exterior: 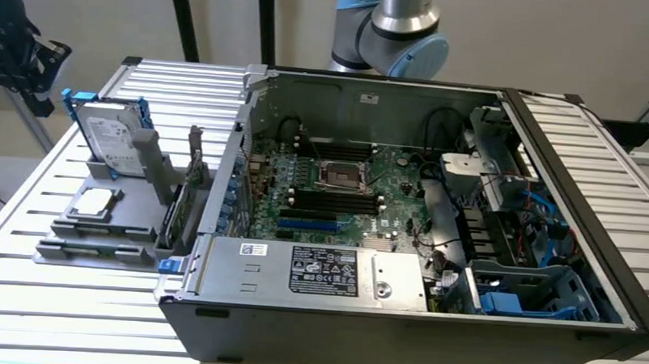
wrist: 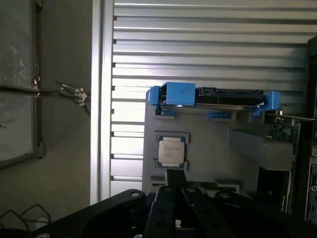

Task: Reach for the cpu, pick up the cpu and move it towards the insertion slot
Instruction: 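Pick up the cpu and move it towards the insertion slot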

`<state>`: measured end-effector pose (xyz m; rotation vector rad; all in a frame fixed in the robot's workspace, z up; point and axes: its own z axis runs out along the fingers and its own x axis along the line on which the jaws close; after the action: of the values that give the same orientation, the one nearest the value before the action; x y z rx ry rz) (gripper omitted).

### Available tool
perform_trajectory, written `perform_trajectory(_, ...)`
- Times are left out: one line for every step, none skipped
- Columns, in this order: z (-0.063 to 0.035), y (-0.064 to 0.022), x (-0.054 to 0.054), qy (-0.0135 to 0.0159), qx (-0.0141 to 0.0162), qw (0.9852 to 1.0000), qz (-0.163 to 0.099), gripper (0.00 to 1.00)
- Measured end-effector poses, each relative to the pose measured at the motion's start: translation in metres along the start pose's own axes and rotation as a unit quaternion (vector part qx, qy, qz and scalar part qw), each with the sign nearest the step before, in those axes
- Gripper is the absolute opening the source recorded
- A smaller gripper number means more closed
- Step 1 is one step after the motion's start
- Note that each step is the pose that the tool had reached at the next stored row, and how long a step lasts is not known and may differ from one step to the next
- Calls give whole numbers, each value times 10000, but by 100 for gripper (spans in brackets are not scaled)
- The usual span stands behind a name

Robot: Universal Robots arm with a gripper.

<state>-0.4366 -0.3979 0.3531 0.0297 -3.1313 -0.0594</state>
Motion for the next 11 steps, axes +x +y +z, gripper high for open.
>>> perform_trajectory(0,0,0,0,0,10000,0,11)
perform_trajectory(0,0,0,0,0,10000,0,11)
perform_trajectory(0,0,0,0,0,10000,0,11)
perform_trajectory(0,0,1,0,0,10000,0,12)
perform_trajectory(0,0,1,0,0,10000,0,12)
perform_trajectory(0,0,1,0,0,10000,0,18)
perform_trajectory(0,0,1,0,0,10000,0,18)
perform_trajectory(0,0,1,0,0,10000,0,24)
perform_trajectory(0,0,1,0,0,10000,0,30)
perform_trajectory(0,0,1,0,0,10000,0,36)
perform_trajectory(2,0,1,1,0,10000,0,36)
